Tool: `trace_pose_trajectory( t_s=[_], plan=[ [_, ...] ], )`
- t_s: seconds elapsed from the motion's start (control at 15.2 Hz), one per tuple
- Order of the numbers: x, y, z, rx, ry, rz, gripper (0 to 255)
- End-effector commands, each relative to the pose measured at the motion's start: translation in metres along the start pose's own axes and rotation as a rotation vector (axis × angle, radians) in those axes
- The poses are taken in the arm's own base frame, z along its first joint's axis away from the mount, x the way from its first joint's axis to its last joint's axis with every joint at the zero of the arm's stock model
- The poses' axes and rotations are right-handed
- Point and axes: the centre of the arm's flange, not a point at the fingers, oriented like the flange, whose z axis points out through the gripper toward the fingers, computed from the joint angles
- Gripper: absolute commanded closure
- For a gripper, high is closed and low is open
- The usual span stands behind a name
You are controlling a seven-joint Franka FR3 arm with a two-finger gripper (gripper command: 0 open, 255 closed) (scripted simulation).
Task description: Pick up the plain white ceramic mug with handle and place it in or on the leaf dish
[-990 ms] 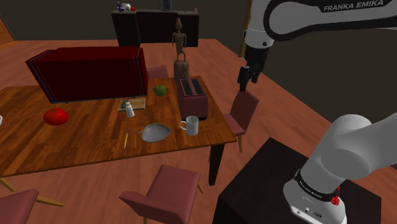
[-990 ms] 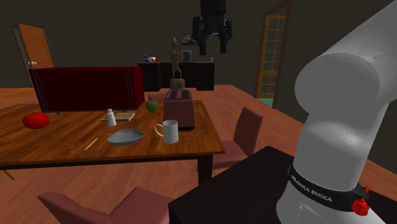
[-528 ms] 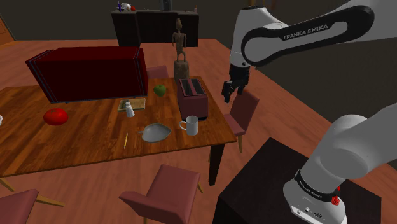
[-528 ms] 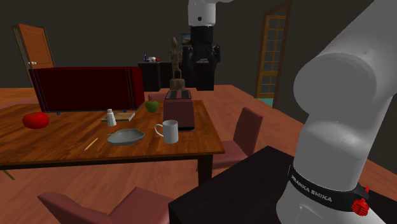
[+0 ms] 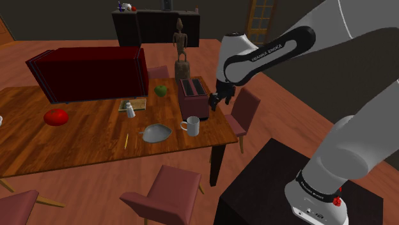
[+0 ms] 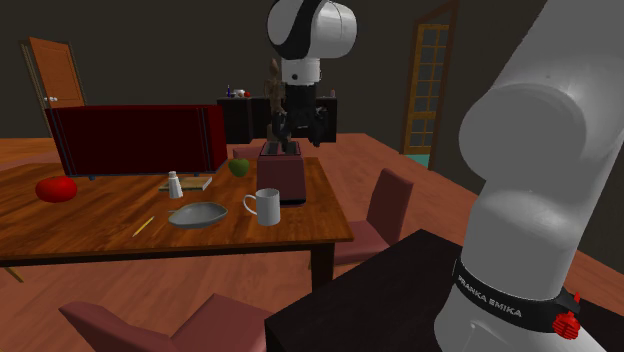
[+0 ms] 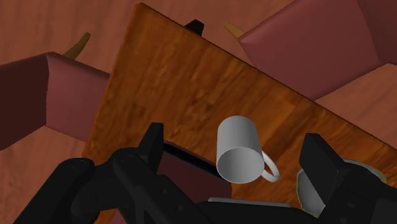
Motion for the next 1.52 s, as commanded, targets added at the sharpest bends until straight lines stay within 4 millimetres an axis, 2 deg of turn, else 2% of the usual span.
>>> trace_pose_trajectory(
  t_s=[0.0,0.99,1.45],
  plan=[
    [0.016,0.0,0.021,0.005,0.01,0.023,0],
    [0.127,-0.005,0.178,0.04,0.068,0.186,0],
    [0.135,-0.006,0.216,0.041,0.071,0.193,0]
  ],
)
